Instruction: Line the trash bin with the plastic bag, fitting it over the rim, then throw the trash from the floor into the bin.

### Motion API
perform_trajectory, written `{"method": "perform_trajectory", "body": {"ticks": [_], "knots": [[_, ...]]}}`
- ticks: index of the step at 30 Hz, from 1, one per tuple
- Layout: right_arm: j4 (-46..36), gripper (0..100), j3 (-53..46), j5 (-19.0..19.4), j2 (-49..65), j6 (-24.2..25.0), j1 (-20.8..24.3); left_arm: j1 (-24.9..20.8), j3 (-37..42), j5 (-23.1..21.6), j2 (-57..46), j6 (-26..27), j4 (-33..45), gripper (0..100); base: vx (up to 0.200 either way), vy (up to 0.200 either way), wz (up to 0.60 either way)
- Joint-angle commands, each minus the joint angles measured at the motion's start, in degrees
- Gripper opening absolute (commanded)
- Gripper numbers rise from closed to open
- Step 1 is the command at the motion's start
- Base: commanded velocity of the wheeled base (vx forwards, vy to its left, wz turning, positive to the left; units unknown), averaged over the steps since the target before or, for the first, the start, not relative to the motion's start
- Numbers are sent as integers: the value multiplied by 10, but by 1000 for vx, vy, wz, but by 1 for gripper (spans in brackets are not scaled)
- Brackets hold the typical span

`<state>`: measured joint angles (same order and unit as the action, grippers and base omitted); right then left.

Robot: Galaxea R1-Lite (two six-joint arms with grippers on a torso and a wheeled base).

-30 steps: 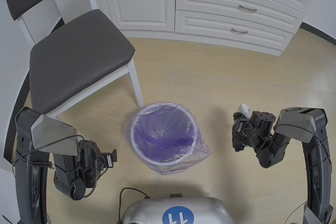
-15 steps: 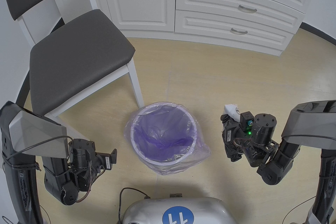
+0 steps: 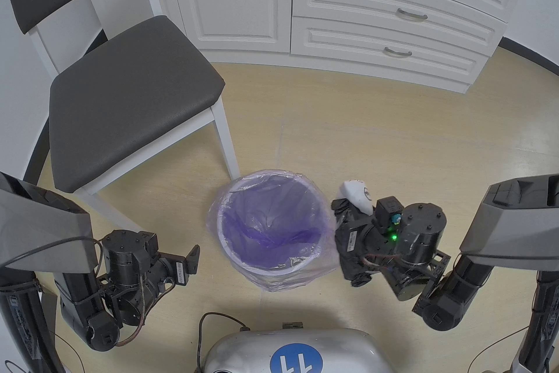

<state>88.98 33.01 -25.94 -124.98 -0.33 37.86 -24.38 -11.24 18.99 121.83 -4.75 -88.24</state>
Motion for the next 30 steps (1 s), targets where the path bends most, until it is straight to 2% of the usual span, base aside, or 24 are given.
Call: {"method": "perform_trajectory", "body": {"ticks": [1,5,8,9,13,17,20,25,30], "knots": [[10,0,44,-2,-43,80,85,-1,18,1,-58,16,0,100,0,0,0],[10,0,118,-44,-102,124,122,-6,25,1,-85,27,0,100,0,0,0],[10,0,178,-70,-139,152,128,-12,26,2,-88,29,1,100,0,0,0],[10,0,223,-92,-167,165,128,-25,30,2,-83,29,1,100,0,0,0],[10,0,284,-111,-202,166,131,-39,38,2,-82,29,0,100,0,0,0],[10,0,339,-112,-226,148,149,-48,49,3,-80,28,0,100,0,0,0],[10,0,403,-116,-263,96,151,-52,49,3,-71,28,0,100,0,0,0],[10,0,500,-160,-286,46,136,-53,49,3,-71,28,0,100,0,0,0],[10,0,546,-183,-301,4,119,-54,49,3,-72,28,0,100,0,0,0]]}}
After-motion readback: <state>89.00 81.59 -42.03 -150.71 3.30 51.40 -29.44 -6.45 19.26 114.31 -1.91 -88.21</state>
